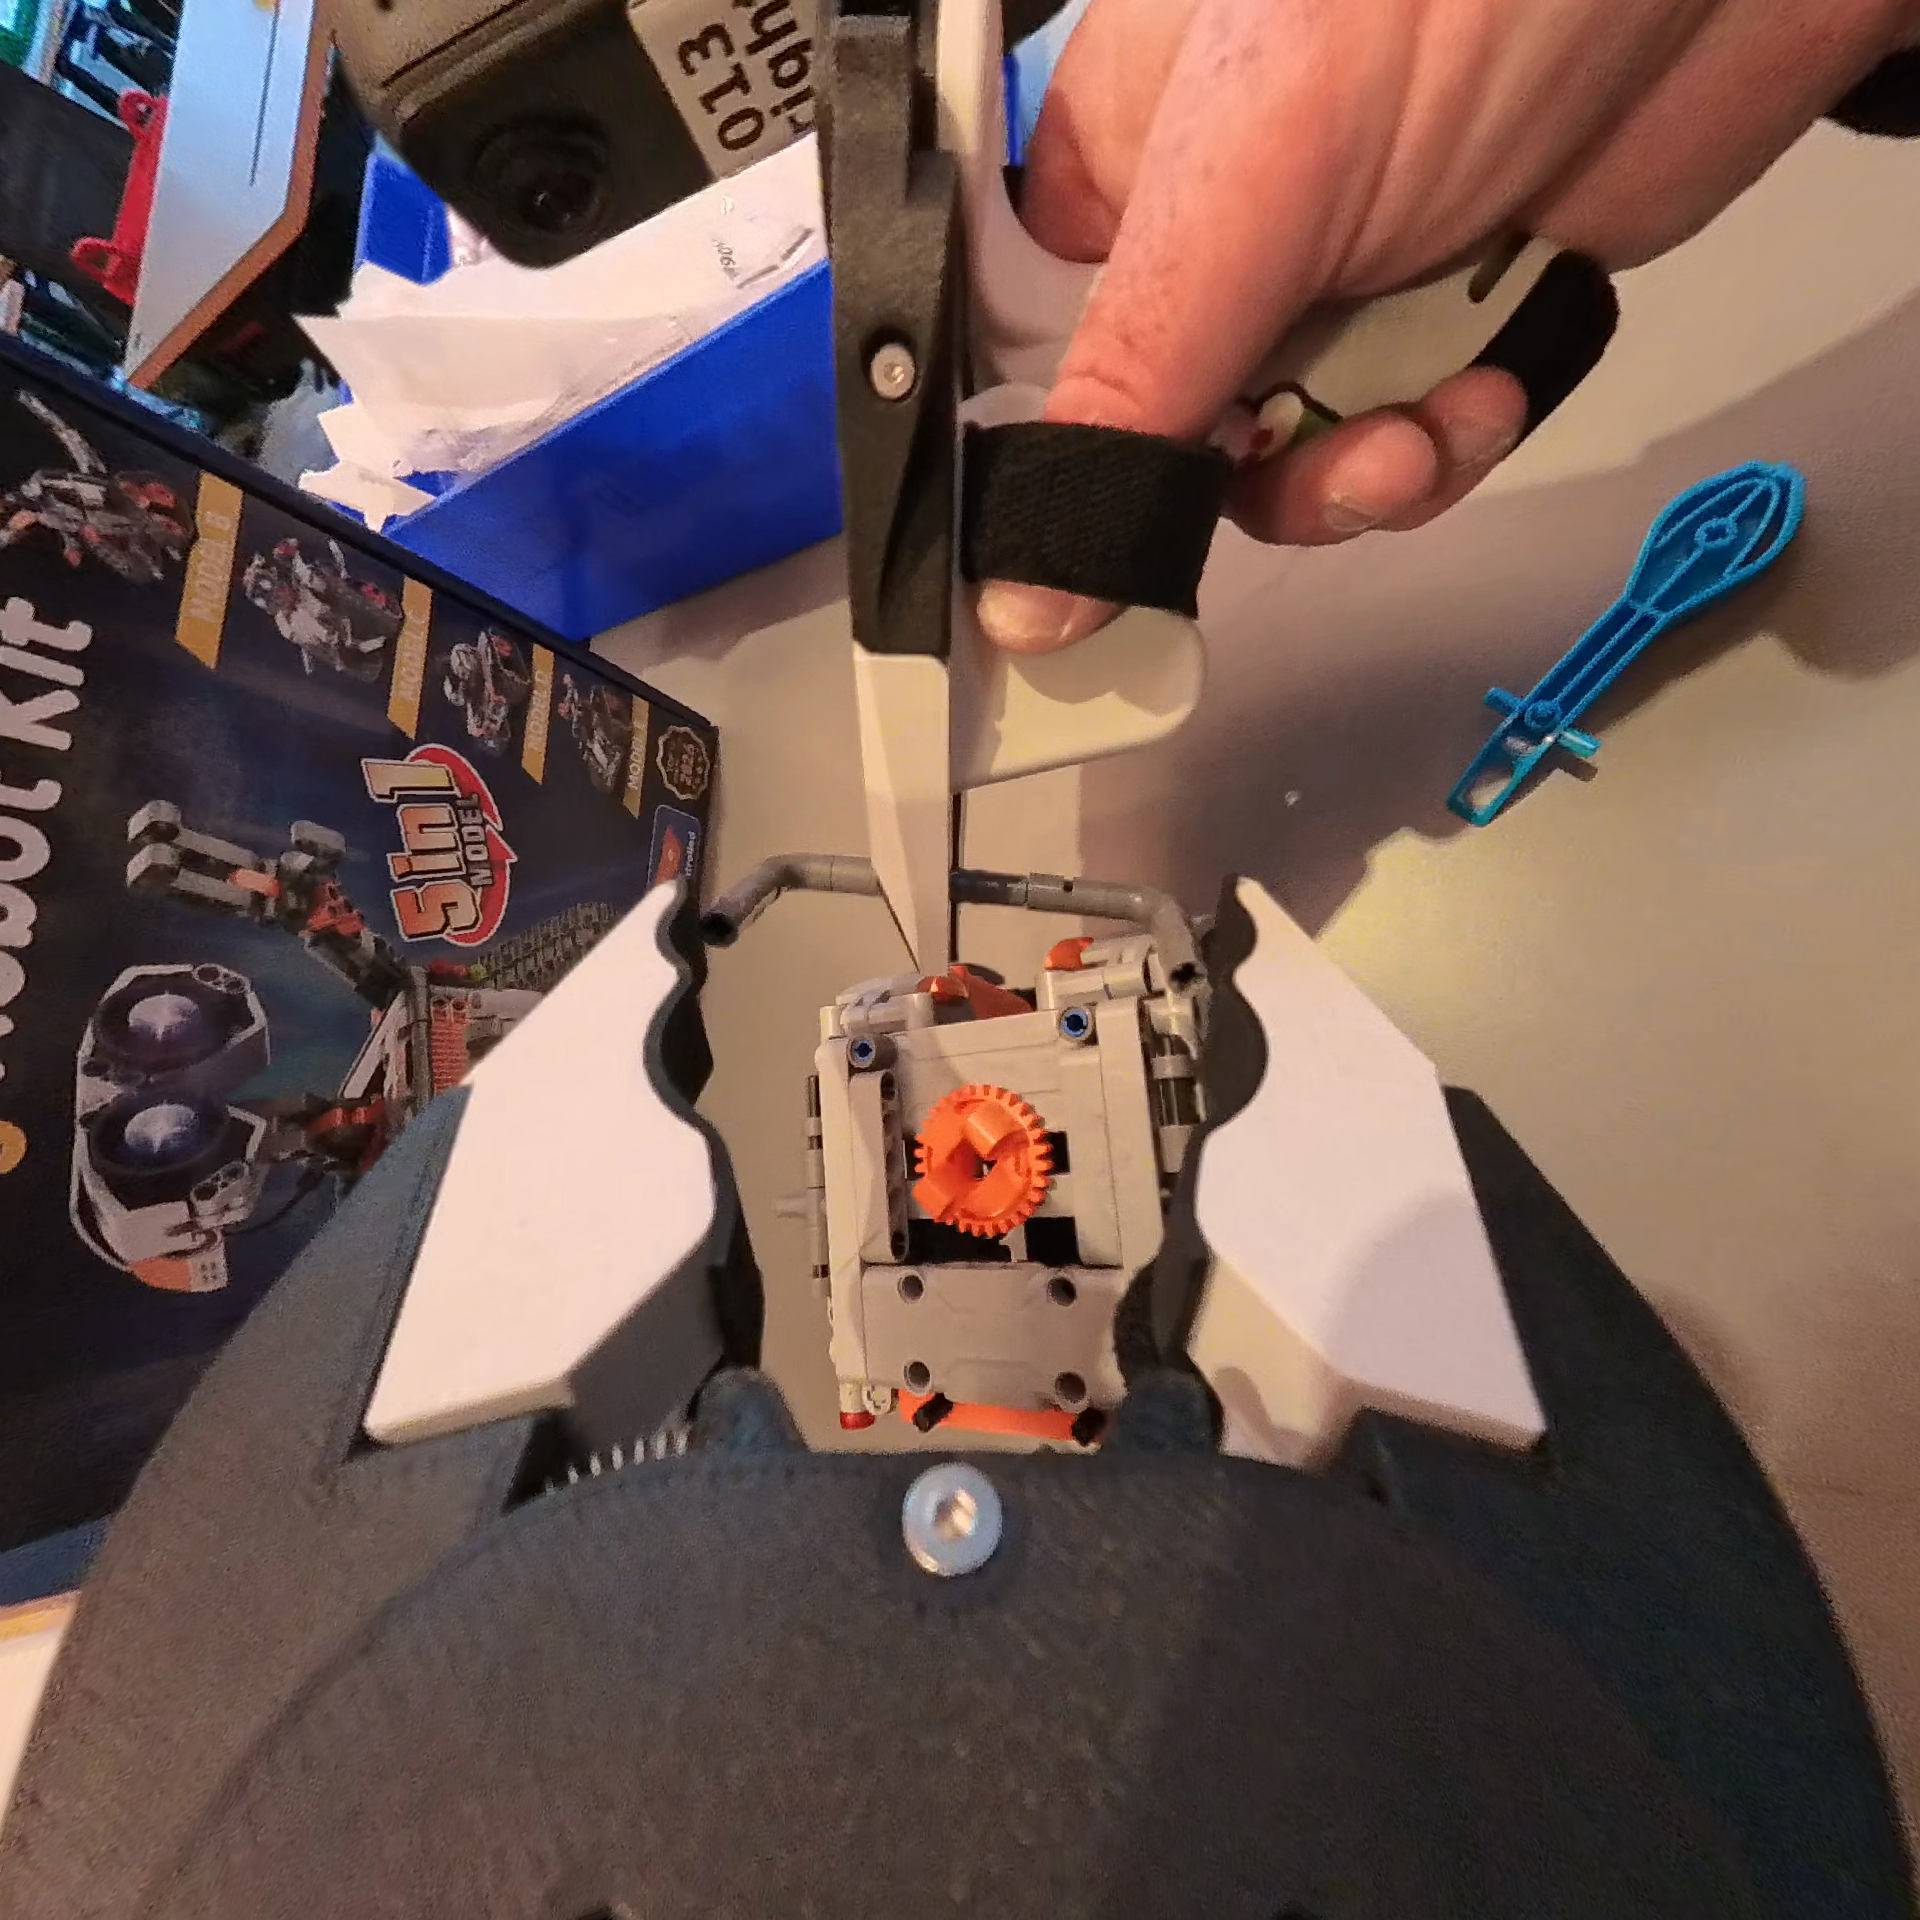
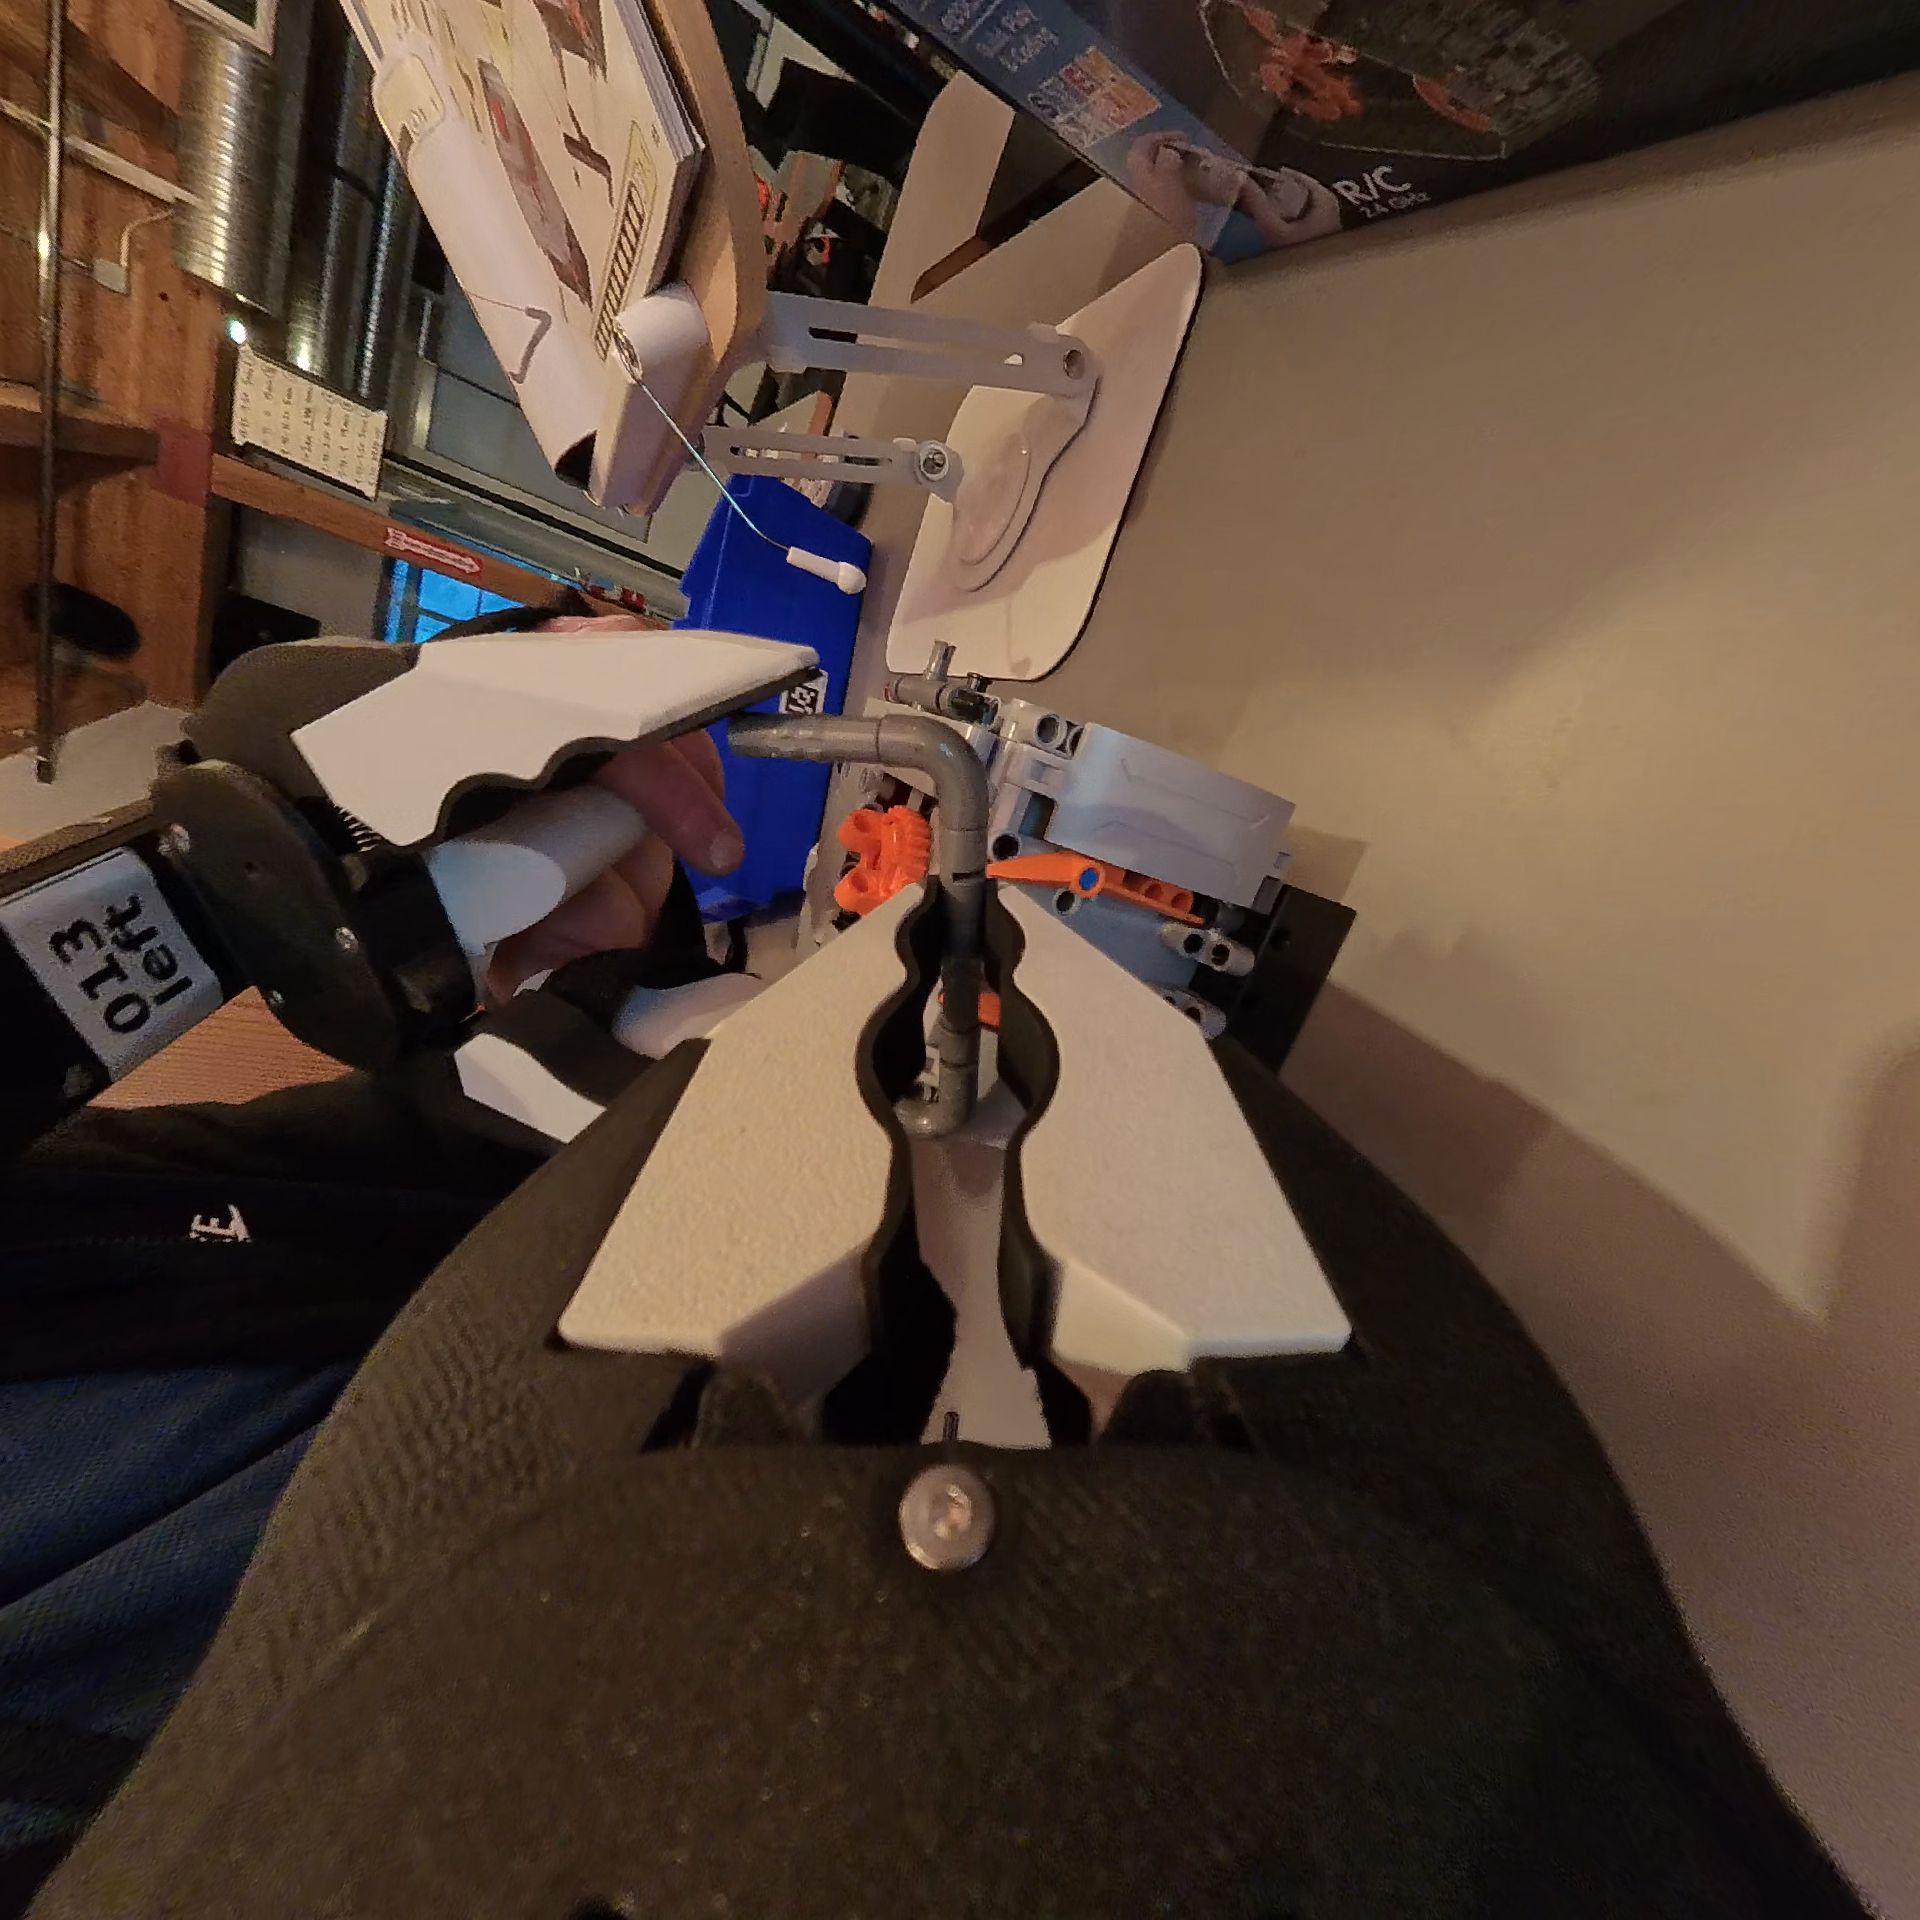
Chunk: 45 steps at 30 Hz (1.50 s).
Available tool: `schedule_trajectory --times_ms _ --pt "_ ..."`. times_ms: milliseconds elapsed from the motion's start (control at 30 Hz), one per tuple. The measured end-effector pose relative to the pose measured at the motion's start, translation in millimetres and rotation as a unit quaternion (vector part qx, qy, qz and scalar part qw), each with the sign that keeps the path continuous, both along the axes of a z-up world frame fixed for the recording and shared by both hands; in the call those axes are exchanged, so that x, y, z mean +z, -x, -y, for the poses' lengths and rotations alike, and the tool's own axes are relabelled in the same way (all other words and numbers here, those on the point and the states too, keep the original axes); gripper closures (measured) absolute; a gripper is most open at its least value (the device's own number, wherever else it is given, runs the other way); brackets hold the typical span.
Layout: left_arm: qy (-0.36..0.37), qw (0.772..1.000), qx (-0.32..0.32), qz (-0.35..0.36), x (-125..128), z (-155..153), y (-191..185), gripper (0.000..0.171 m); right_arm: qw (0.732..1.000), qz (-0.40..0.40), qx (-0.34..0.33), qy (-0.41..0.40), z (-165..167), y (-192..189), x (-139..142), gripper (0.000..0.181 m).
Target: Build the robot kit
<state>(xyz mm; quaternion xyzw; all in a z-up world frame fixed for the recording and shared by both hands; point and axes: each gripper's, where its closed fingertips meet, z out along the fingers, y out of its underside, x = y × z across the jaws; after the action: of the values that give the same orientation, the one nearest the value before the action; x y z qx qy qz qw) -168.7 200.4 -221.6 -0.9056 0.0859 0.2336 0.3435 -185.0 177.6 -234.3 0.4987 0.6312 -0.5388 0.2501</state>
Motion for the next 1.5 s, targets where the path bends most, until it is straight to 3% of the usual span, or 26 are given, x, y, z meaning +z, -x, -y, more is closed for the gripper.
schedule_trajectory --times_ms 133,300,533,700,900,1100,1500 --pt "-0.020 0.999 0.012 0.035 0 4 4 0.078 1.000 -0.002 -0.002 0.023 -4 0 7 0.177" --pt "-0.094 0.989 -0.002 0.116 6 8 2 0.080 0.994 -0.009 0.012 0.107 -3 -2 27 0.172" --pt "-0.130 0.979 -0.021 0.157 9 9 -4 0.080 0.984 -0.016 -0.014 0.178 -3 14 37 0.160" --pt "-0.130 0.977 -0.021 0.165 7 8 -6 0.079 0.982 -0.018 -0.007 0.187 4 21 39 0.177" --pt "-0.108 0.981 0.005 0.164 -4 17 1 0.080 0.990 -0.029 0.003 0.136 8 27 29 0.177" --pt "-0.087 0.975 0.061 0.197 -11 53 5 0.074 0.994 -0.002 0.009 0.113 10 32 13 0.177" --pt "-0.120 0.957 0.086 0.251 -16 75 1 0.079 0.994 -0.003 0.006 0.105 18 32 6 0.177"
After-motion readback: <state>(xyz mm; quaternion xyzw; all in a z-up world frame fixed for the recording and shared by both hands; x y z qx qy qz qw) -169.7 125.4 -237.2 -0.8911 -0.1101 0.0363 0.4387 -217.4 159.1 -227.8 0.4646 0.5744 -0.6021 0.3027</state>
